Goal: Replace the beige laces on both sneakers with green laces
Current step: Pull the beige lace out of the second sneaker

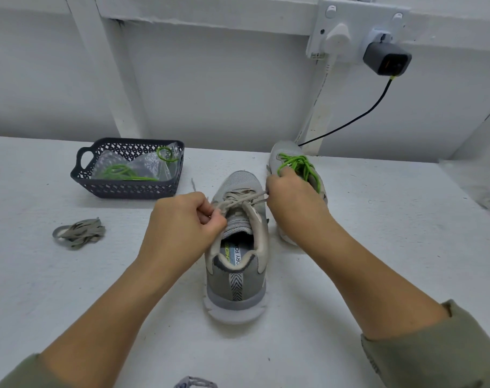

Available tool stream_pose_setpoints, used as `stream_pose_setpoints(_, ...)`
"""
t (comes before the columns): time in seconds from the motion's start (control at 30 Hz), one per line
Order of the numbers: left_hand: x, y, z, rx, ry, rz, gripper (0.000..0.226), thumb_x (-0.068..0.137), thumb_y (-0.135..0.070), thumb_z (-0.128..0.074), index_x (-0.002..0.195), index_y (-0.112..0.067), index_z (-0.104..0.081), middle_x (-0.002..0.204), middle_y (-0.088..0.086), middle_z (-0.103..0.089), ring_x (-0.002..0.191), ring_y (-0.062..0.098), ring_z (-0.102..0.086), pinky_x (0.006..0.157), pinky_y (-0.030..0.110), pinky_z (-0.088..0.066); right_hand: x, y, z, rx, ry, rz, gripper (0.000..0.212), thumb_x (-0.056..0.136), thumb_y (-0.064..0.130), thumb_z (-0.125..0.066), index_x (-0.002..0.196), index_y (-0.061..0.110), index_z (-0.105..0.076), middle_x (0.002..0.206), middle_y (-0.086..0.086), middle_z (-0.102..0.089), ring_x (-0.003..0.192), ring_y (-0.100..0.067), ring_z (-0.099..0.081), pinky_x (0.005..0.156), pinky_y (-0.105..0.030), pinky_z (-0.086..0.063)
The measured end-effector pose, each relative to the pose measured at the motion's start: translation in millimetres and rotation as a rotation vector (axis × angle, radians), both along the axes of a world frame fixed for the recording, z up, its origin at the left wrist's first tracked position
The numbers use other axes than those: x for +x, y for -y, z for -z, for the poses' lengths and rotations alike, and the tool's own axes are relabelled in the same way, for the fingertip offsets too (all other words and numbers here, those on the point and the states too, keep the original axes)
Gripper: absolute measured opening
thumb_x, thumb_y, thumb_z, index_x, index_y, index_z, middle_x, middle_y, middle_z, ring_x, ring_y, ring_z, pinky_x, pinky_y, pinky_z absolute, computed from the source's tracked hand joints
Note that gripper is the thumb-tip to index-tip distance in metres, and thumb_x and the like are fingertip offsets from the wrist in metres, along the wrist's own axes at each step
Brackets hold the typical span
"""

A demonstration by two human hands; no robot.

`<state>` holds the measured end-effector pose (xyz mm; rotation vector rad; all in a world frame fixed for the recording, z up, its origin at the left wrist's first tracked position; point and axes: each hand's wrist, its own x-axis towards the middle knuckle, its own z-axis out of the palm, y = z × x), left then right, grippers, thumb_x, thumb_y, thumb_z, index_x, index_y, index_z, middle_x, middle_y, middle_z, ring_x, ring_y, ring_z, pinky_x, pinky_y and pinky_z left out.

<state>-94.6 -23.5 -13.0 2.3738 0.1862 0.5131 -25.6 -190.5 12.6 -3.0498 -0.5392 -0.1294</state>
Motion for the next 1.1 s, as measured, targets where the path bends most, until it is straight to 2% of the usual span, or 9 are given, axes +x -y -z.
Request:
stream_pose_setpoints(0.1, -1, 2, 2, 0.005, 0.03, 0.004, 0.018, 0.076, -0.025, -0.073, 0.061, -0.021, -0.064, 0.053, -0.01, -0.061, 0.052, 0.002, -0.057, 0.058, 0.027, -0.05, -10, 0, -7, 0.01, -0.003, 0.073, 0.032, 0.09, -0.002, -0.051, 0.119, 0.011, -0.055, 0.122, -0.011, -0.043, 0.072, -0.02, -0.042, 0.051, -0.025, -0.027)
stream_pose_setpoints(0.2, -3, 4, 4, -0.017, 0.043, 0.032, 0.016, 0.076, -0.025, -0.073, 0.063, -0.021, -0.065, 0.054, -0.01, -0.062, 0.051, 0.003, -0.057, 0.059, 0.03, -0.053, -7, -6, -7, 0.093, 0.034, -0.221, 0.044, 0.094, 0.012, -0.052, 0.136, 0.025, -0.049, 0.116, -0.009, -0.04, 0.092, -0.026, -0.05, 0.067, -0.032, -0.042)
stream_pose_setpoints(0.27, -4, 5, 7, -0.019, 0.07, 0.045, 0.015, 0.076, -0.024, -0.073, 0.064, -0.021, -0.065, 0.055, -0.01, -0.062, 0.051, 0.003, -0.057, 0.058, 0.031, -0.054, -2, -8, -6, 0.047, -0.002, -0.332, 0.034, 0.095, 0.013, -0.05, 0.126, 0.022, -0.059, 0.11, -0.008, -0.045, 0.1, -0.028, -0.053, 0.071, -0.034, -0.043)
stream_pose_setpoints(0.47, -5, 5, 17, 0.036, 0.203, 0.017, 0.019, 0.072, -0.016, -0.076, 0.062, -0.016, -0.061, 0.056, -0.011, -0.058, 0.055, 0.008, -0.057, 0.055, 0.026, -0.049, -11, 3, -12, -0.023, 0.066, 0.141, 0.032, 0.088, -0.006, -0.047, 0.116, 0.005, -0.056, 0.121, -0.014, -0.049, 0.1, -0.026, -0.056, 0.068, -0.029, -0.039)
stream_pose_setpoints(0.63, -2, 1, 17, -0.037, 0.162, 0.077, 0.016, 0.074, -0.016, -0.077, 0.064, -0.014, -0.065, 0.057, -0.009, -0.063, 0.058, 0.008, -0.061, 0.054, 0.021, -0.049, -3, -12, -8, -0.044, 0.106, -0.327, 0.026, 0.094, 0.015, -0.052, 0.117, 0.016, -0.063, 0.109, -0.007, -0.043, 0.097, -0.027, -0.05, 0.065, -0.032, -0.038)
stream_pose_setpoints(0.83, -1, -1, 16, -0.161, 0.072, 0.078, 0.015, 0.075, -0.02, -0.077, 0.065, -0.016, -0.066, 0.058, -0.006, -0.065, 0.05, 0.006, -0.057, 0.053, 0.019, -0.05, -4, 13, -18, -0.19, 0.164, 0.127, 0.03, 0.089, 0.009, -0.053, 0.119, 0.008, -0.057, 0.124, -0.013, -0.045, 0.112, -0.03, -0.047, 0.076, -0.033, -0.036)
stream_pose_setpoints(0.93, 0, 1, 15, -0.163, 0.063, 0.085, 0.014, 0.074, -0.02, -0.076, 0.065, -0.016, -0.066, 0.055, -0.007, -0.063, 0.05, 0.005, -0.056, 0.052, 0.014, -0.046, -4, 0, -14, -0.08, 0.189, -0.171, 0.036, 0.09, 0.013, -0.057, 0.125, 0.017, -0.059, 0.116, -0.012, -0.044, 0.108, -0.032, -0.045, 0.079, -0.037, -0.039)
stream_pose_setpoints(1.0, 0, 1, 14, -0.162, 0.059, 0.084, 0.015, 0.074, -0.02, -0.076, 0.064, -0.017, -0.066, 0.055, -0.006, -0.063, 0.05, 0.005, -0.056, 0.053, 0.016, -0.047, -1, -8, -10, -0.046, 0.1, -0.38, 0.026, 0.088, 0.013, -0.062, 0.113, 0.017, -0.07, 0.101, -0.012, -0.05, 0.098, -0.034, -0.05, 0.071, -0.037, -0.04)
stream_pose_setpoints(1.1, 0, -1, 14, -0.171, 0.055, 0.083, 0.015, 0.074, -0.021, -0.077, 0.064, -0.017, -0.066, 0.055, -0.006, -0.063, 0.048, 0.004, -0.055, 0.051, 0.015, -0.046, 1, 2, -13, -0.103, 0.107, -0.242, 0.021, 0.088, 0.008, -0.057, 0.105, 0.009, -0.069, 0.103, -0.012, -0.053, 0.099, -0.032, -0.053, 0.072, -0.035, -0.041)
